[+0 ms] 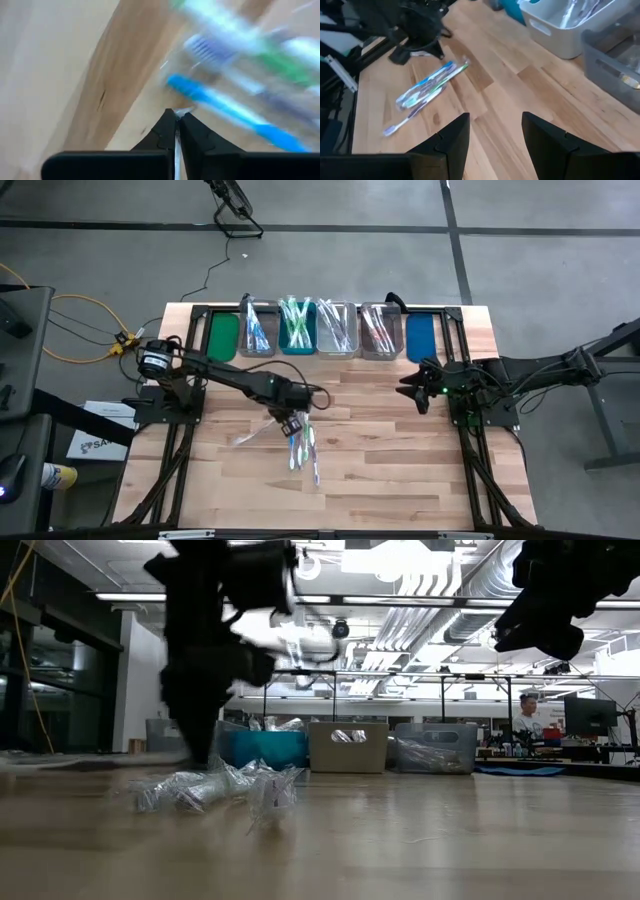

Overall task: Pick & Place Toothbrushes
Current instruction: Put the purple toothbrush into the white bin

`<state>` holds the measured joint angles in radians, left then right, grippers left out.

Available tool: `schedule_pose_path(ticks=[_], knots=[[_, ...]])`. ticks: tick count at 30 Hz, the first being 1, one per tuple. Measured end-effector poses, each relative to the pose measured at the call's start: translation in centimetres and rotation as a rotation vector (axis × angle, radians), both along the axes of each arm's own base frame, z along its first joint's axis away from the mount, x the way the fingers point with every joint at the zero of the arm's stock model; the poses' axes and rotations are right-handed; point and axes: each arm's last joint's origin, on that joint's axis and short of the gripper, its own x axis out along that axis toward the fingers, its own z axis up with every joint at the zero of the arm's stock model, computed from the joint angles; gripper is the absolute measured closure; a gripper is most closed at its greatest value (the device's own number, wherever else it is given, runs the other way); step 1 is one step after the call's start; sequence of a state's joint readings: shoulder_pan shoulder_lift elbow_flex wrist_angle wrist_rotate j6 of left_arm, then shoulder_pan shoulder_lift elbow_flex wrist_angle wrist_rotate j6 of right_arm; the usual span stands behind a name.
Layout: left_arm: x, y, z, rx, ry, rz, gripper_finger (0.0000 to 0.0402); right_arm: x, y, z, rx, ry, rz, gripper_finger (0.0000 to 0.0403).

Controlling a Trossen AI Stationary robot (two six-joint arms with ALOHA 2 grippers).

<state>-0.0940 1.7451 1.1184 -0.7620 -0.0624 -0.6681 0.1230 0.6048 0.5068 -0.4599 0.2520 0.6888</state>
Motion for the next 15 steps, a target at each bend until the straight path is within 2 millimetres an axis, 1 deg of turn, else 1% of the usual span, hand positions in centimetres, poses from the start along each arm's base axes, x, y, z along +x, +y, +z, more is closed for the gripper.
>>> schedule_pose_path(ticks=[3,6,8,12,15], knots=[[1.3,0.2,1.9,0.032,-0.059,-0.136,0.0399,0.0,0.0,0.0,0.023,-0.007,-0.031,0.0229],[2.8,0.8,4.7,0.088,-0.14,-0.252,0.0401,0.0,0.0,0.0,0.054,-0.011,-0.042,0.0229],[3.5,1.4,6.4,0.143,-0.17,-0.319,0.0399,0.1,0.0,-0.1,0.058,-0.007,-0.044,0.0229],[4.9,3.1,10.9,0.259,-0.269,-0.442,0.0399,0.4,0.0,-0.2,0.077,-0.006,-0.055,0.0229],[5.4,4.2,14.0,0.335,-0.335,-0.52,0.0399,0.7,0.1,0.0,0.1,-0.031,-0.068,0.0229]])
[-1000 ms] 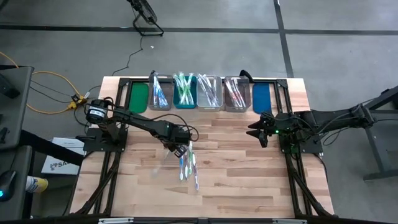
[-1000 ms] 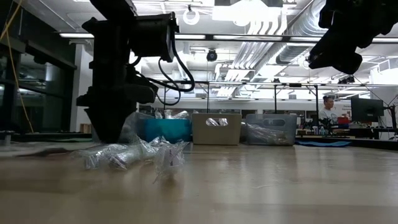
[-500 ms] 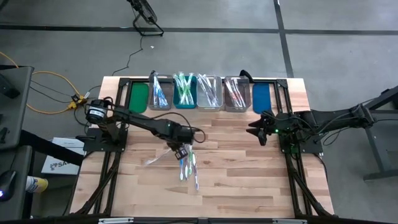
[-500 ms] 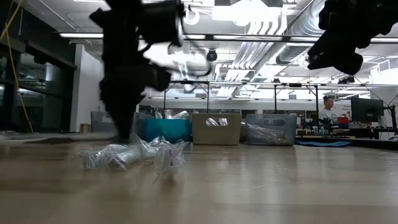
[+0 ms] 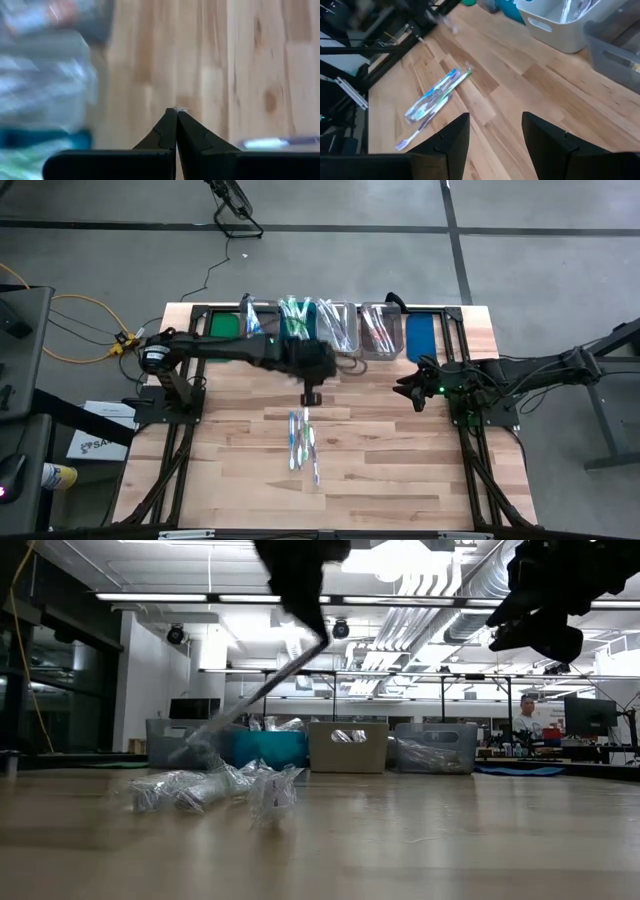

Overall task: Pick & Place Toothbrushes
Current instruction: Put the purple toothbrush into the white bin

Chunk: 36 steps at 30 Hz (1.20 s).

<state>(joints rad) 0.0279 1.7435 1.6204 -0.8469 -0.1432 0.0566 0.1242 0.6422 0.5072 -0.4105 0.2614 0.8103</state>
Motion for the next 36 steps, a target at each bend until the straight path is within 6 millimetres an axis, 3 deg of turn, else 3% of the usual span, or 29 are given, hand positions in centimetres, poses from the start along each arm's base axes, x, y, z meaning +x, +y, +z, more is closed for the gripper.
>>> schedule_pose_path(ticks=[6,10,16,24,29,36], knots=[[0.6,2.1,5.1,0.11,-0.167,-0.116,0.04,0.7,0.1,0.3,0.028,-0.052,-0.023,0.0229],[0.9,4.3,7.0,0.122,-0.304,-0.142,0.04,1.2,0.0,0.4,0.033,-0.077,-0.055,0.0229],[1.0,7.4,8.1,0.074,-0.463,-0.165,0.0401,1.3,0.0,0.2,0.033,-0.071,-0.084,0.0229],[1.2,9.3,8.9,0.042,-0.586,-0.215,0.0401,1.6,-0.1,0.8,-0.001,-0.137,-0.128,0.0229],[1.4,9.3,9.4,0.044,-0.646,-0.242,0.0401,2.7,-0.2,1.8,-0.137,-0.233,-0.123,0.0229],[1.4,9.3,9.6,0.02,-0.673,-0.253,0.0401,4.4,-0.2,2.8,-0.461,-0.291,-0.12,0.0229]])
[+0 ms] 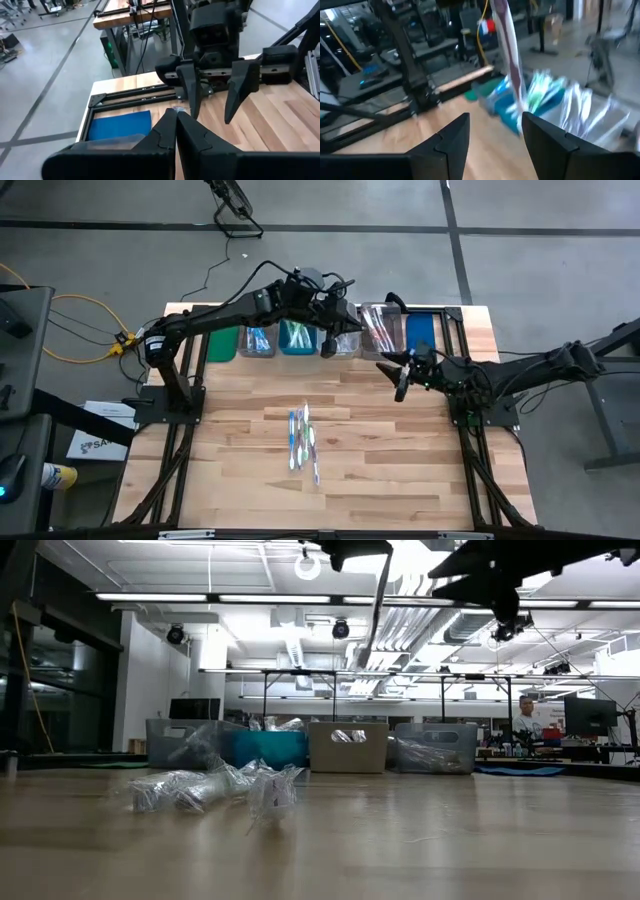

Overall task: Pick & Place Toothbrushes
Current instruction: Put the purple toothbrush into the white bin

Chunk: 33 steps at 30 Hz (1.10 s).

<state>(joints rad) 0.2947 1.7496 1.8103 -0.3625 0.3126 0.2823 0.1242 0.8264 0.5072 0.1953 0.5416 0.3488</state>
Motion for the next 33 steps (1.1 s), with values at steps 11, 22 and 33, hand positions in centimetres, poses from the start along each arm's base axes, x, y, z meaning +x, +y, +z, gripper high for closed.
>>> schedule_pose_path(ticks=[11,22,33], knots=[[0.0,-0.1,0.2,-0.056,-0.018,-0.026,0.0402,1.9,0.1,1.0,-0.195,-0.099,-0.059,0.0229],[0.0,-0.1,0.2,-0.06,-0.021,-0.031,0.0402,3.6,-0.1,0.9,-0.279,-0.098,-0.164,0.0229],[0.0,-0.2,0.2,-0.064,-0.022,-0.047,0.0402,6.3,-1.5,1.8,-0.307,-0.059,-0.185,0.0229]])
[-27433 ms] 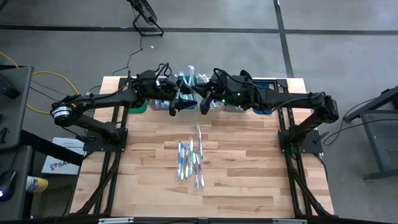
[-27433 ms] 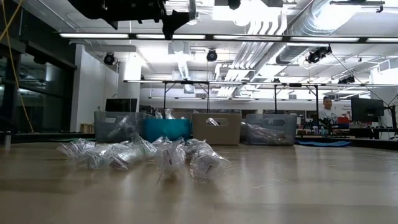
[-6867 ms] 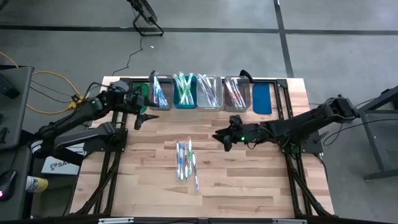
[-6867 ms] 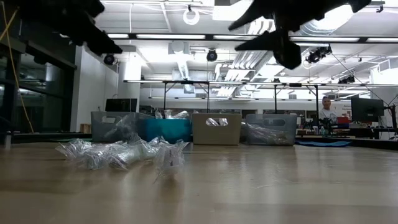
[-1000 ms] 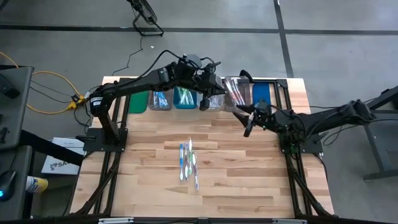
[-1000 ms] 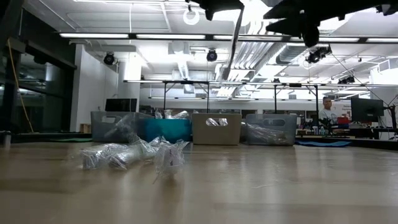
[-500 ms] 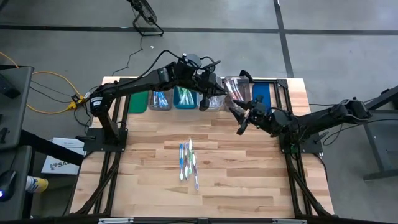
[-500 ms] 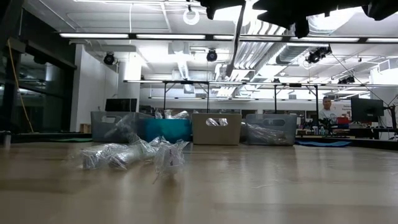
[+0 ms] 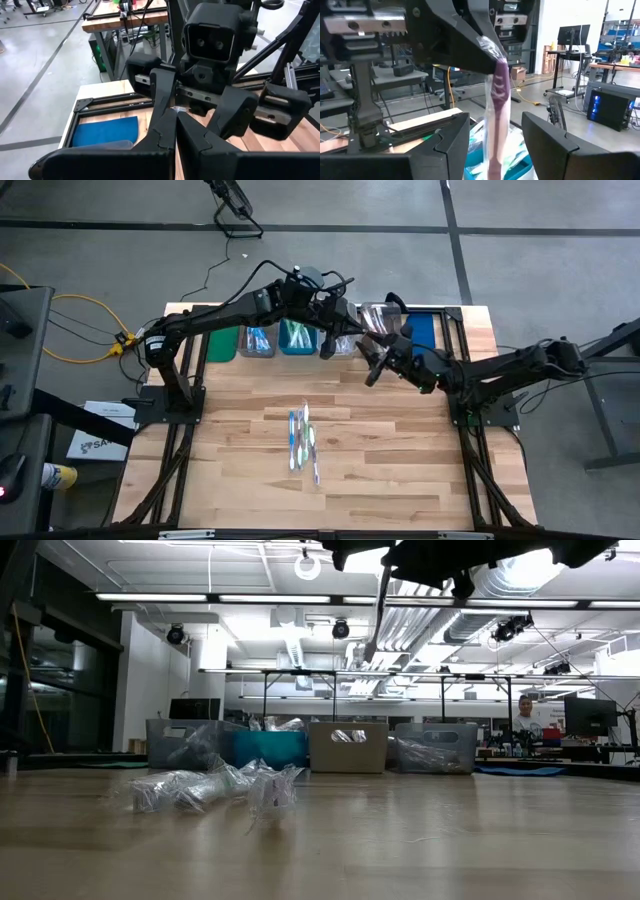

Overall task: Pick & Place Toothbrushes
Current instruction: Put the purple toothbrush into the white bin

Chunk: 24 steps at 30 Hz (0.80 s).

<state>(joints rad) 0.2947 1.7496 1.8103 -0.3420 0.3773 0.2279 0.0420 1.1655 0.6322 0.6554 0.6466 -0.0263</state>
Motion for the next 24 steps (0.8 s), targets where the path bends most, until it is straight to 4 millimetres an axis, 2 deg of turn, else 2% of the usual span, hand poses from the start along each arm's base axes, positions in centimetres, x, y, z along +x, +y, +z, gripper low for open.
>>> schedule_pose_path(ticks=[9,12,24], knots=[[0.0,-0.04,0.03,0.0,-0.004,-0.014,0.0402,0.26,-0.78,0.02,0.036,-0.03,0.065,0.023],[0.0,-0.09,0.04,0.0,-0.006,-0.033,0.0402,0.25,-0.88,0.01,0.043,-0.034,0.064,0.0242],[0.0,-0.1,0.04,0.001,-0.007,-0.037,0.0401,0.29,-0.79,0.02,0.034,-0.03,0.09,0.0377]])
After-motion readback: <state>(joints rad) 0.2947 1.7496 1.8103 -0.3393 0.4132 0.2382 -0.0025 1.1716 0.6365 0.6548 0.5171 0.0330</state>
